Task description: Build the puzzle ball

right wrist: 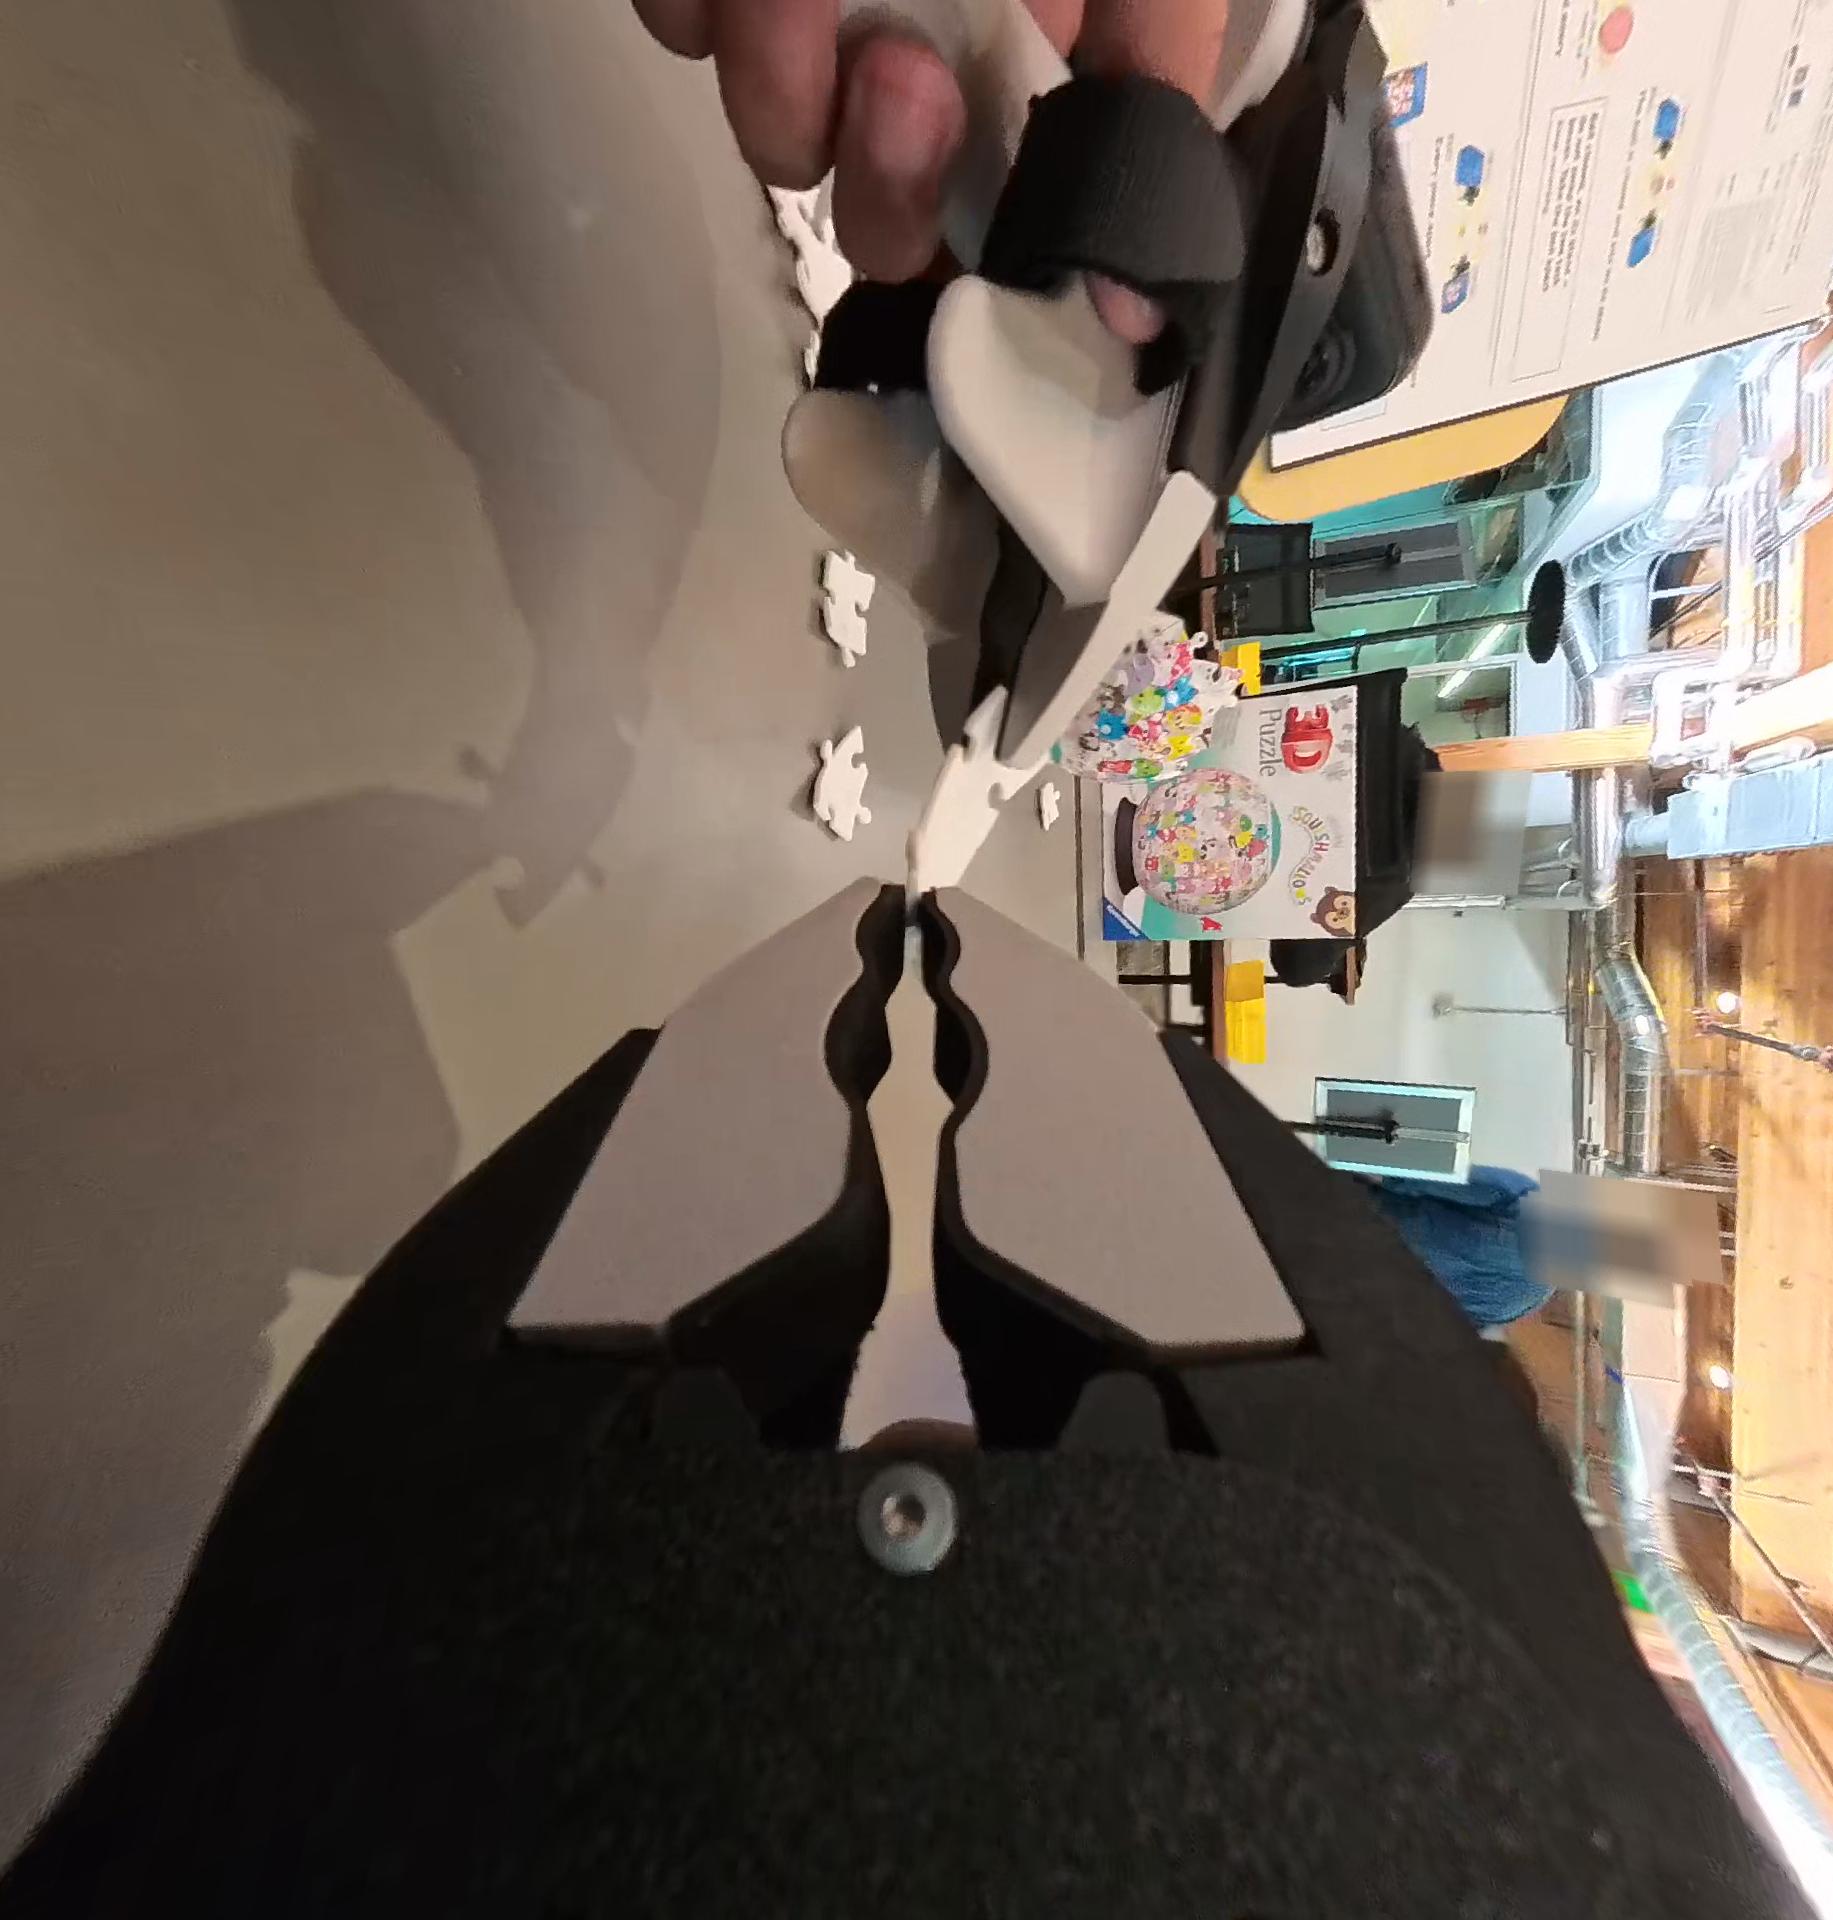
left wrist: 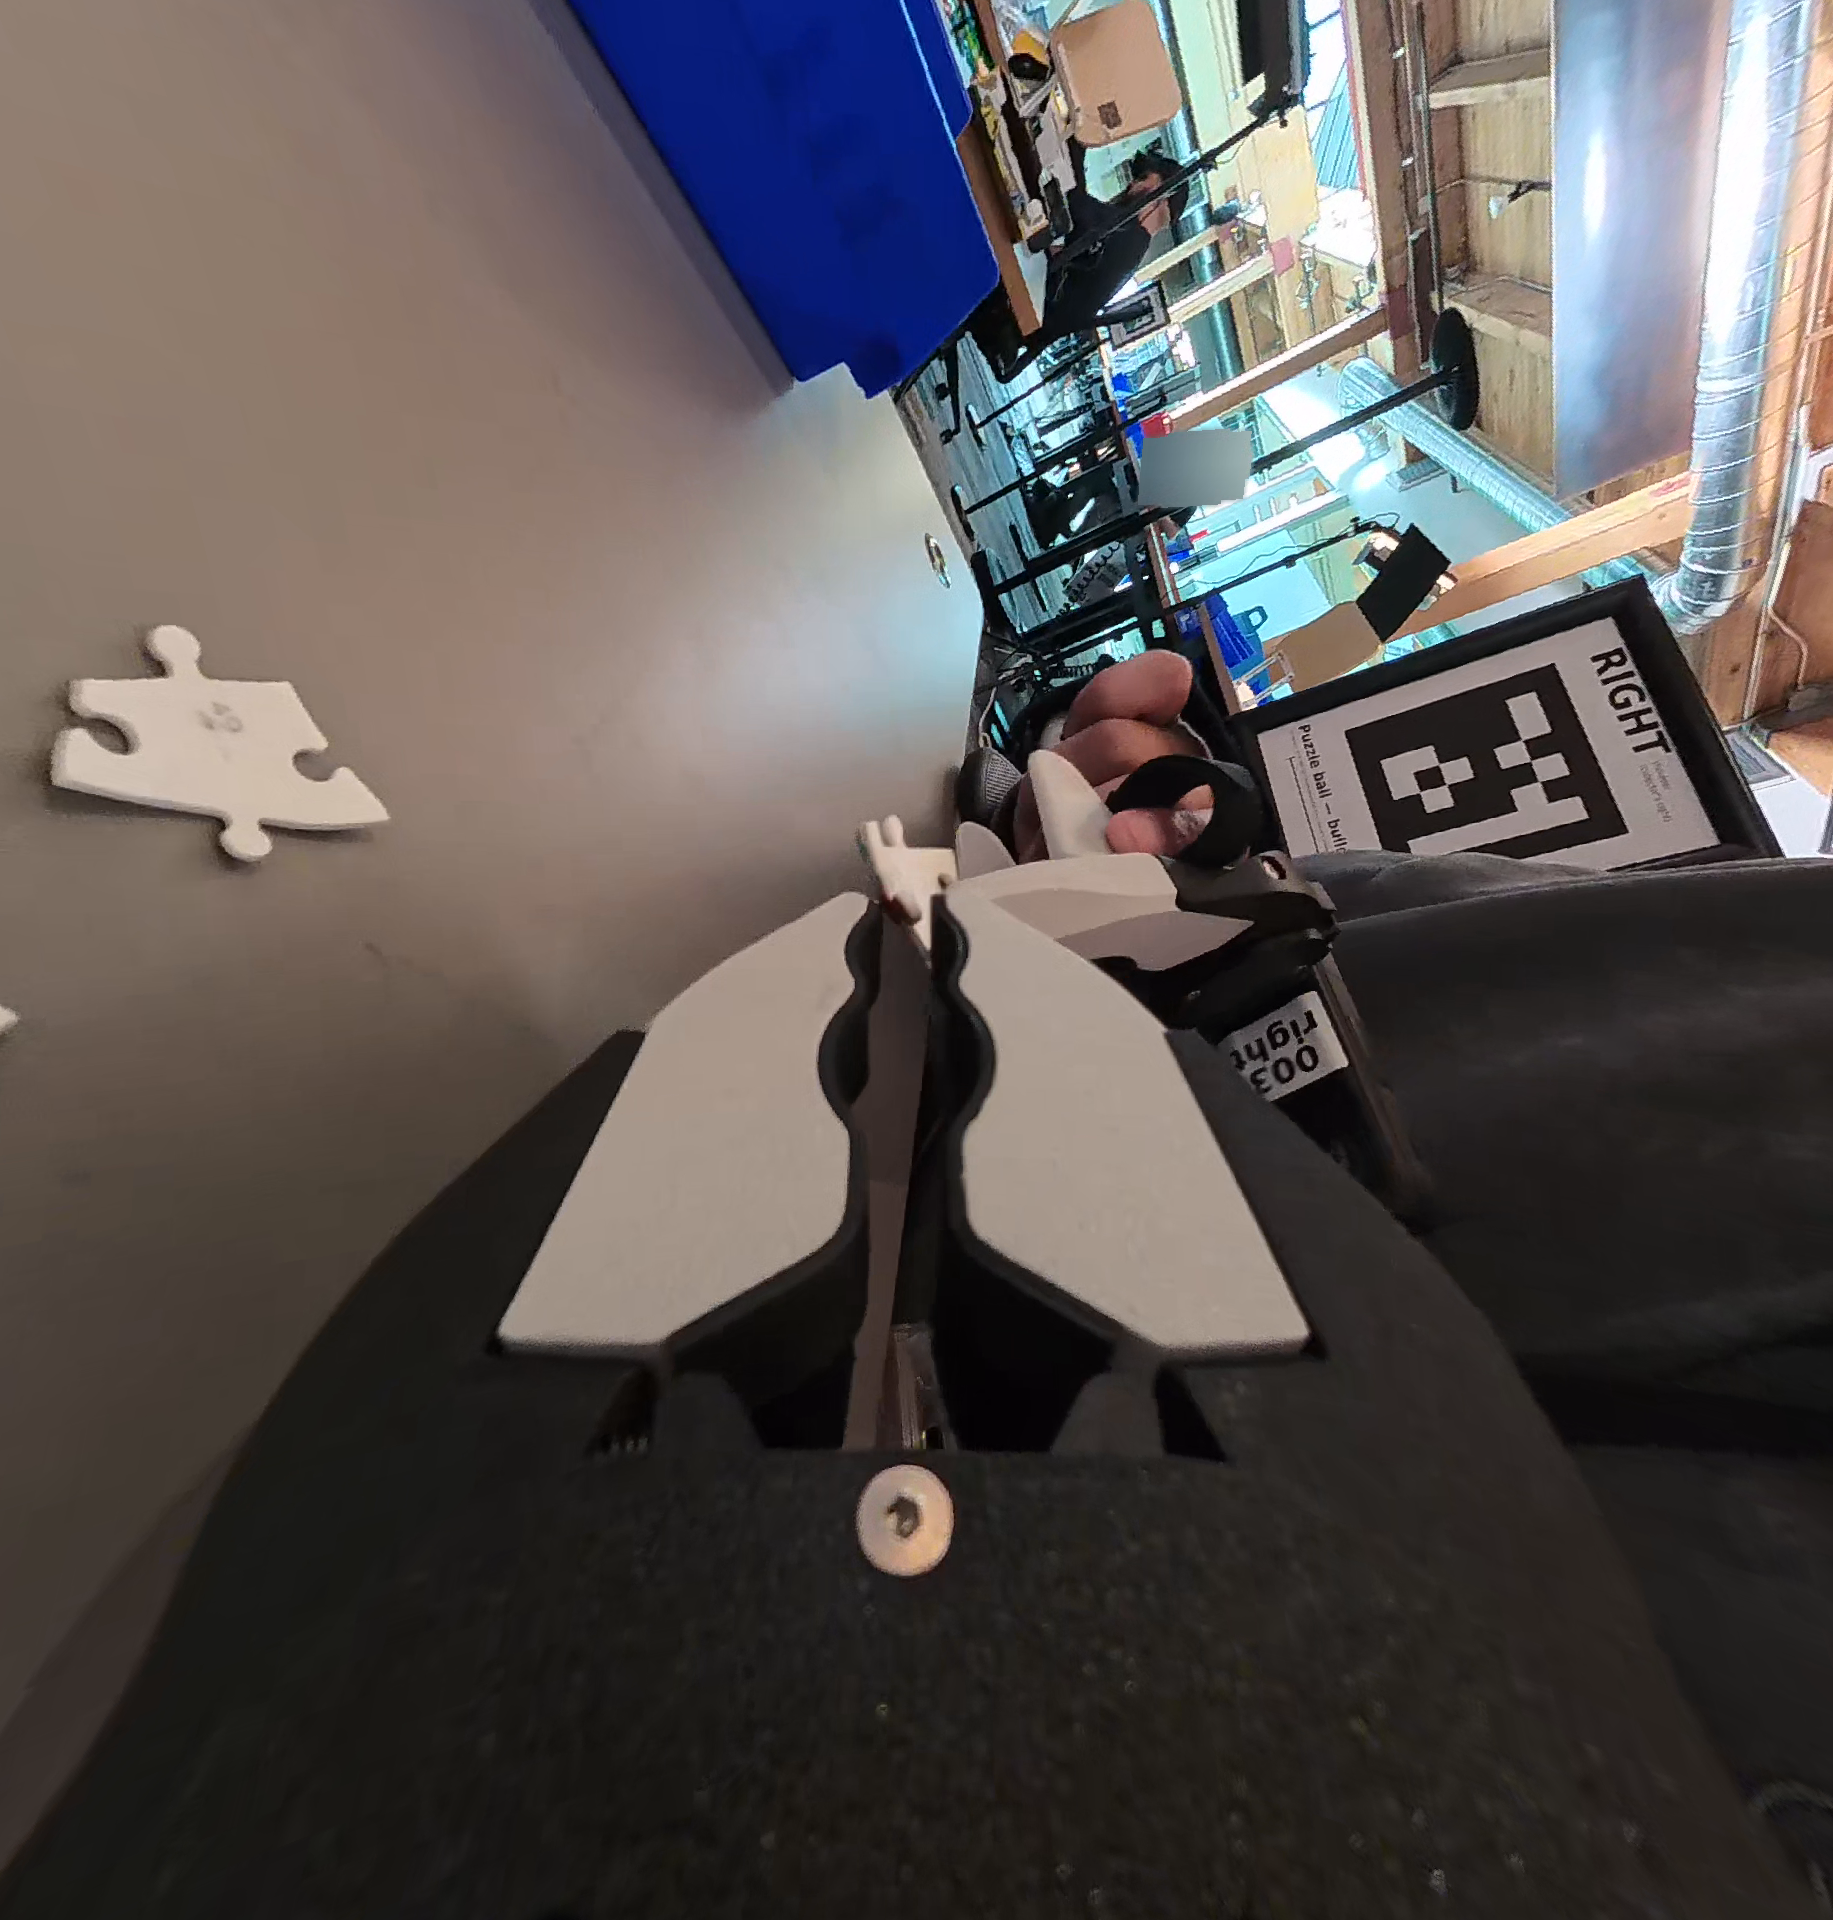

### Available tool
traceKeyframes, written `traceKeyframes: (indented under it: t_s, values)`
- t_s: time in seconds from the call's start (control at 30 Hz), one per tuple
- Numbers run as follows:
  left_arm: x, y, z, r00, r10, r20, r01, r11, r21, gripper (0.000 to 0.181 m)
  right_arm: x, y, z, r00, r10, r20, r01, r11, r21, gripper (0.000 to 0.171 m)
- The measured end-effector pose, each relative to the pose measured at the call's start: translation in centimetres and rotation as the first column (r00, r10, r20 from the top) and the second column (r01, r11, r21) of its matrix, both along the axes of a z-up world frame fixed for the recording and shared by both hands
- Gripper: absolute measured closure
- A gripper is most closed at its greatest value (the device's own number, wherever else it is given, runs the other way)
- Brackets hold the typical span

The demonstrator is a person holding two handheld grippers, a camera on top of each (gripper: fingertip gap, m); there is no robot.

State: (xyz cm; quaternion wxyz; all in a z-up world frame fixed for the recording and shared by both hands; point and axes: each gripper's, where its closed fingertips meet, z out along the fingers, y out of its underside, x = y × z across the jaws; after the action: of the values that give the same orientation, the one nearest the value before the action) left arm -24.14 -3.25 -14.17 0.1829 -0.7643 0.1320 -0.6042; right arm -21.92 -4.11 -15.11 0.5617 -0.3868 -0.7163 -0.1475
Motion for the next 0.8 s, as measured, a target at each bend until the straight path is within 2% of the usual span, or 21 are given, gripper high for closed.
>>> traceKeyframes:
  t_s: [0.1,0.17,0.23,0.3,0.37,0.43,0.47,0.5,0.53,0.57,0.6,0.67,0.73,0.8]
  values:
    - [-0.1,0.3,0.0,1.000,0.018,-0.009,-0.018,1.000,0.019,0.179,-0.2,-0.4,-0.2,1.000,0.016,-0.023,-0.017,0.998,-0.068,0.161]
    - [-0.4,0.6,0.4,0.999,0.037,0.008,-0.038,0.999,0.035,0.179,-0.2,-0.7,-0.1,0.997,0.004,-0.080,-0.018,0.985,-0.171,0.140]
    - [-0.8,1.1,0.6,0.998,0.065,-0.004,-0.064,0.995,0.077,0.179,0.0,-1.7,0.4,0.986,-0.002,-0.164,-0.058,0.932,-0.358,0.136]
    - [-1.2,1.5,1.1,0.995,0.094,-0.013,-0.091,0.986,0.142,0.180,0.1,-2.4,2.3,0.954,-0.033,-0.299,-0.143,0.824,-0.548,0.137]
    - [-1.7,2.0,1.8,0.990,0.133,-0.039,-0.119,0.963,0.241,0.180,0.3,-1.9,4.2,0.926,-0.095,-0.366,-0.235,0.615,-0.753,0.150]
    - [-2.2,2.3,2.4,0.984,0.162,-0.078,-0.125,0.928,0.352,0.180,0.3,-0.5,5.8,0.919,-0.187,-0.346,-0.280,0.308,-0.909,0.139]
    - [-2.4,2.4,2.8,0.980,0.178,-0.093,-0.126,0.906,0.404,0.180,0.2,0.1,6.1,0.929,-0.213,-0.302,-0.281,0.123,-0.952,0.133]
    - [-2.6,2.5,3.2,0.975,0.194,-0.107,-0.128,0.886,0.445,0.179,0.2,0.2,6.3,0.953,-0.185,-0.239,-0.254,-0.065,-0.965,0.134]
    - [-2.7,2.5,3.6,0.973,0.203,-0.114,-0.126,0.871,0.476,0.179,0.2,0.7,6.5,0.974,-0.137,-0.183,-0.205,-0.174,-0.963,0.138]
    - [-2.7,2.6,3.9,0.971,0.208,-0.115,-0.125,0.859,0.497,0.179,0.0,1.9,6.7,0.981,-0.103,-0.164,-0.180,-0.173,-0.968,0.146]
    - [-2.8,2.6,4.2,0.970,0.216,-0.113,-0.129,0.850,0.511,0.179,-0.3,2.9,6.9,0.980,-0.073,-0.185,-0.193,-0.118,-0.974,0.149]
    - [-3.0,2.7,4.4,0.968,0.225,-0.112,-0.135,0.843,0.520,0.179,-1.2,3.9,6.9,0.980,0.022,-0.198,-0.197,-0.011,-0.980,0.143]
    - [-3.1,2.7,4.4,0.966,0.232,-0.112,-0.141,0.840,0.524,0.179,-1.9,4.0,6.2,0.983,0.106,-0.149,-0.157,0.073,-0.985,0.140]
    - [-3.2,2.8,4.5,0.966,0.236,-0.106,-0.147,0.838,0.525,0.180,-2.6,4.5,5.1,0.988,0.129,-0.083,-0.103,0.156,-0.982,0.149]
